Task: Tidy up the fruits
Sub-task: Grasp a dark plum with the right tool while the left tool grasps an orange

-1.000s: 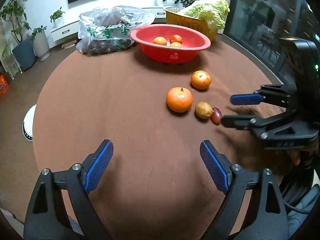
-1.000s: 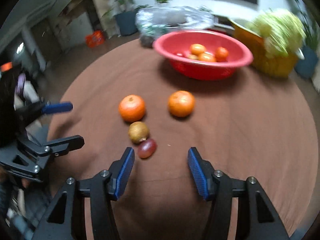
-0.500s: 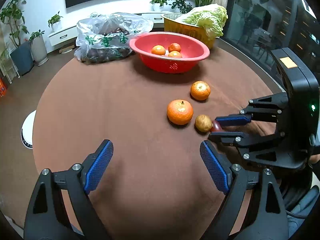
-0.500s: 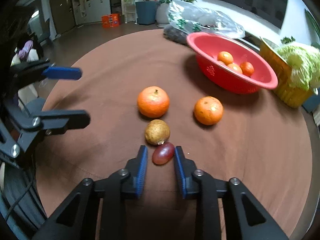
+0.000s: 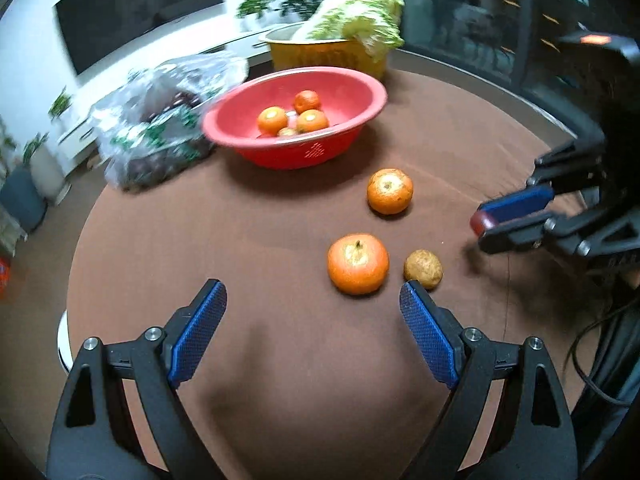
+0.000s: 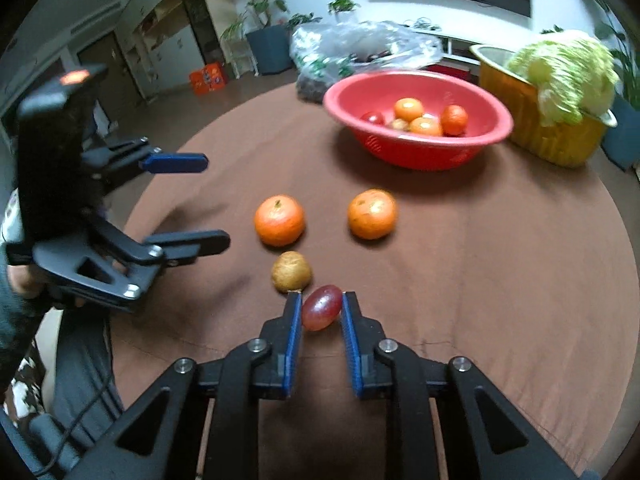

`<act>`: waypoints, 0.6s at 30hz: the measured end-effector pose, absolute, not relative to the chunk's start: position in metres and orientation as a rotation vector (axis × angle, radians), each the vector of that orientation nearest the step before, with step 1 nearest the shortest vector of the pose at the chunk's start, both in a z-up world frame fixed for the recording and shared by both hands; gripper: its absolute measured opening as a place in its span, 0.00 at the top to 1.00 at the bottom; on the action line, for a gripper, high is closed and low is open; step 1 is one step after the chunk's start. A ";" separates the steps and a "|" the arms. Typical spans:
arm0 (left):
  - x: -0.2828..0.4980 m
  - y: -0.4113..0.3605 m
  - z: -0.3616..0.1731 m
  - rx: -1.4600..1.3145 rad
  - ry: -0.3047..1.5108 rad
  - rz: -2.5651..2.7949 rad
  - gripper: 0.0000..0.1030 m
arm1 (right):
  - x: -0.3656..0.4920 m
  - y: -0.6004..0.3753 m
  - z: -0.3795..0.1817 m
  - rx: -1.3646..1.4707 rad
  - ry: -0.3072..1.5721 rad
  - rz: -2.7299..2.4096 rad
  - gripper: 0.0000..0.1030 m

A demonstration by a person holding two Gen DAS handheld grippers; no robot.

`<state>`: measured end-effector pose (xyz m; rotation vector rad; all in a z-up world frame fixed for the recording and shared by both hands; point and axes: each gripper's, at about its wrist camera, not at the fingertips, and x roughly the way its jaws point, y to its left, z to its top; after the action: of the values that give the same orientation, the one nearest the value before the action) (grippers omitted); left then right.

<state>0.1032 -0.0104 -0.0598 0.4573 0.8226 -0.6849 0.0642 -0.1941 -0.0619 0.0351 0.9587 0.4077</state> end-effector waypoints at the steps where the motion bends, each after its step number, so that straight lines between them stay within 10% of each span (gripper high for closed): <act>1: 0.106 -0.013 -0.061 0.469 0.824 -0.694 0.14 | 0.065 -0.198 -0.062 0.048 0.958 0.403 0.79; 14: 0.128 -0.038 -0.080 0.466 0.905 -0.796 0.31 | 0.065 -0.210 -0.065 0.119 0.958 0.407 0.79; 18: 0.132 -0.044 -0.090 0.469 0.951 -0.816 0.56 | 0.067 -0.212 -0.066 0.127 0.960 0.403 0.79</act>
<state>0.1322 -0.0438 -0.0902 0.4689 0.9508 -0.8159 0.0668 -0.2119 -0.0660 0.1270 0.9598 0.4034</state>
